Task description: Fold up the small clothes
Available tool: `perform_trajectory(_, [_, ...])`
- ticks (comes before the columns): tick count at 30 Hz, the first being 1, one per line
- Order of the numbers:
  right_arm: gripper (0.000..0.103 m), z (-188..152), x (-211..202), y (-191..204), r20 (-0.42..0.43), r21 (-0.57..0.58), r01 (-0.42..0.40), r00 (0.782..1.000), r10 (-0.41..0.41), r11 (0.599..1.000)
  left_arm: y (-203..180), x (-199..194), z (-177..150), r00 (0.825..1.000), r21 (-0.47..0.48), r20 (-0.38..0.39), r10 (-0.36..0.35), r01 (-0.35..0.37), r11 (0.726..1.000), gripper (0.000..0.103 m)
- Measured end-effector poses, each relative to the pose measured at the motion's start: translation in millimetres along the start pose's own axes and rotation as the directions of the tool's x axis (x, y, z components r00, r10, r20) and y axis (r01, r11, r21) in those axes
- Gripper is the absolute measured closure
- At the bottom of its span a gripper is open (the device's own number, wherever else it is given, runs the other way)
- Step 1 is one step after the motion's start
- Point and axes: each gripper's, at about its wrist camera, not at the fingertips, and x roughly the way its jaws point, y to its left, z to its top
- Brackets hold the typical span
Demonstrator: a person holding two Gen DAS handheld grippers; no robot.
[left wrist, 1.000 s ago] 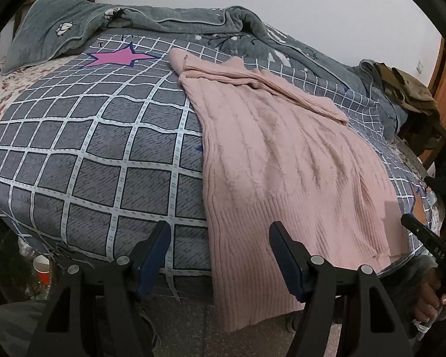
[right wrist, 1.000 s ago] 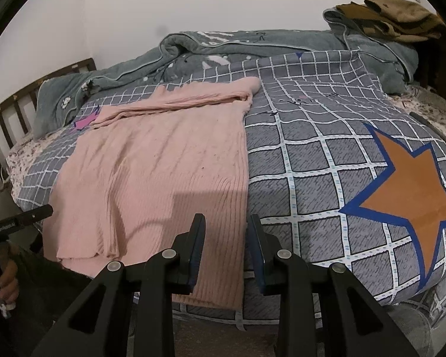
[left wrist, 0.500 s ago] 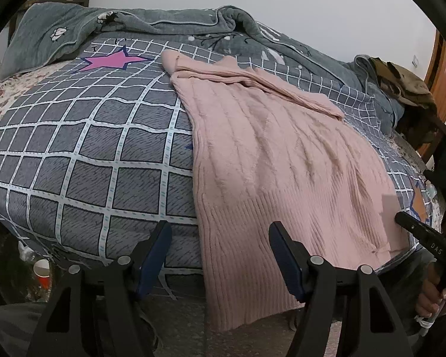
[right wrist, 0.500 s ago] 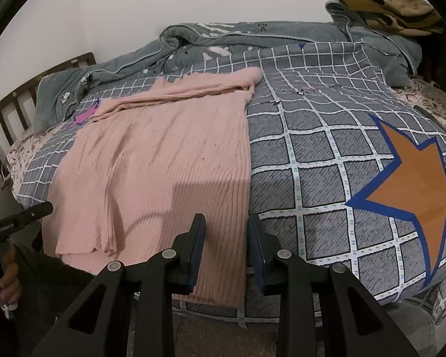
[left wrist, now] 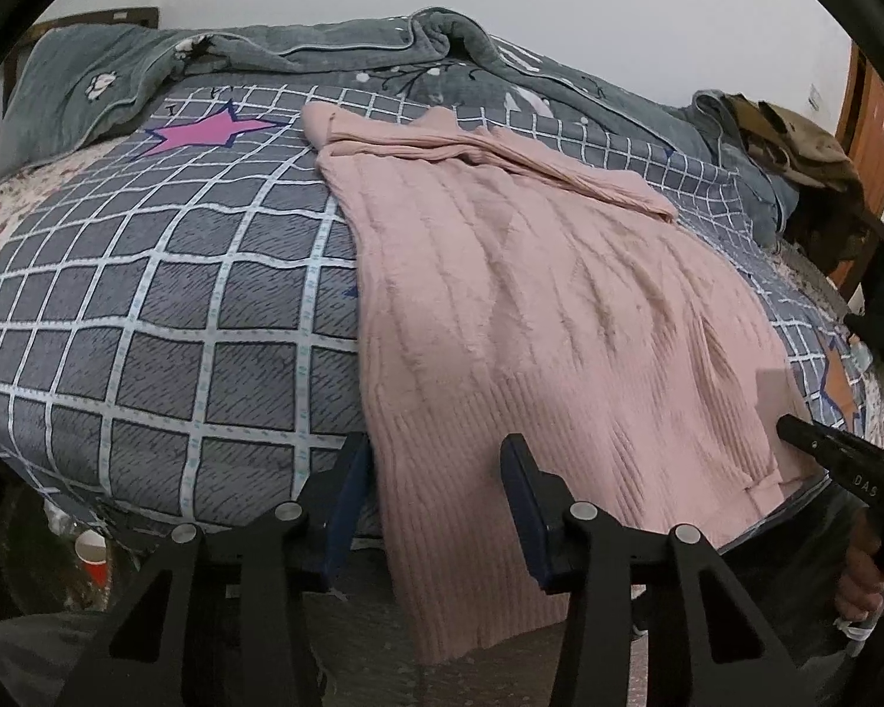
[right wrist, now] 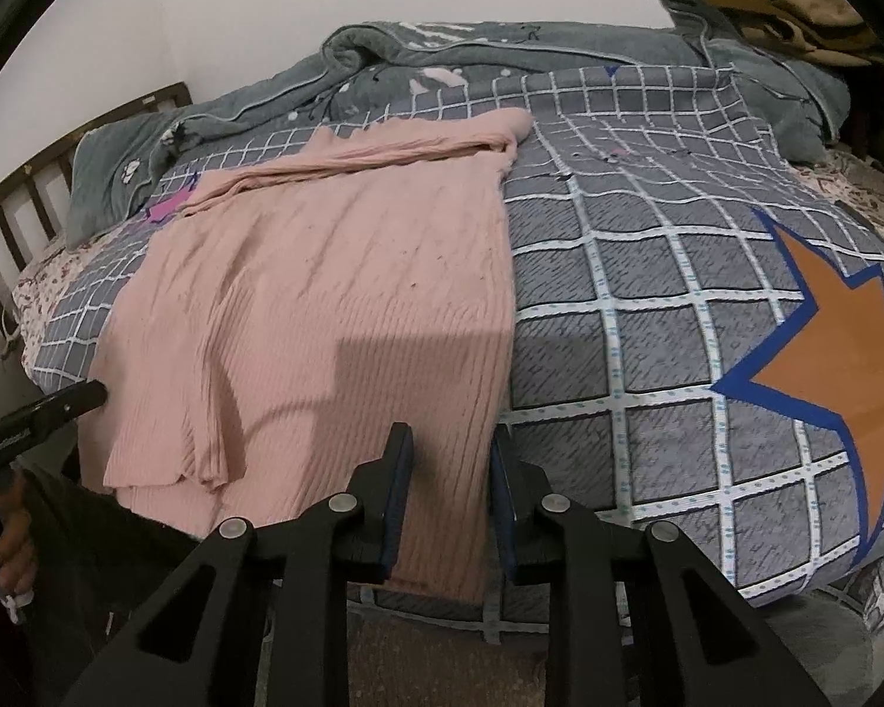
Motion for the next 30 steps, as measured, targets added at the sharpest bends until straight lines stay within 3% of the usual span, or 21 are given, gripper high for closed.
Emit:
perform_trajectory(3, [0.078,-0.4,2.4,4.6,-0.01,-0.022,0.003,1.0,-0.003,1.0,-5.5,2.1,-0.2,0.999,0.031,0.005,0.039,-0.039,0.999,0.091])
perform_trajectory(4, [0.08,-0.3,2.3,6.1,-0.009,-0.03,0.003,1.0,-0.003,1.0,-6.0,0.0,-0.4,0.999,0.033,0.017,0.04,-0.041,0.999,0.094])
perform_trajectory(5, [0.094,-0.6,2.2,6.7,-0.01,-0.033,-0.012,1.0,0.012,0.999,-5.2,-1.7,0.1,0.999,0.031,0.02,0.037,-0.037,0.999,0.094])
perform_trajectory(7, [0.098,-0.6,-4.4,4.3,0.027,-0.024,-0.001,1.0,0.002,1.0,3.6,-7.3,1.0,0.997,-0.002,0.045,0.055,-0.055,0.998,0.095])
perform_trajectory(11, [0.099,-1.8,-28.8,-20.4,0.133,0.09,-0.014,0.991,0.002,0.996,30.9,-18.0,0.8,0.996,-0.095,0.065,0.068,-0.062,0.994,0.095])
perform_trajectory(14, [0.099,-5.5,-27.5,-29.7,0.107,0.138,-0.038,0.994,0.024,0.99,31.5,-15.2,-1.0,0.997,-0.09,0.051,0.052,-0.048,0.995,0.095])
perform_trajectory(20, [0.096,-4.5,-15.1,-16.0,0.041,0.065,-0.002,0.999,-0.001,0.998,23.2,-8.8,-3.9,1.0,-0.067,-0.008,0.01,-0.011,0.998,0.092])
perform_trajectory(24, [0.088,-5.5,-14.1,-23.9,0.027,0.1,-0.033,0.999,0.031,0.994,23.4,-8.6,-4.1,1.0,-0.079,-0.019,-0.023,0.022,0.997,0.084])
perform_trajectory(28, [0.082,-7.5,-7.1,-24.1,-0.017,0.109,-0.08,0.996,0.082,0.991,12.6,-10.1,-5.8,0.999,-0.038,-0.016,-0.037,0.037,0.999,0.064])
perform_trajectory(30, [0.082,-7.9,-6.7,-21.2,-0.019,0.092,-0.073,0.997,0.076,0.993,6.0,-10.0,-6.4,1.0,-0.012,-0.018,-0.02,0.02,1.0,0.062])
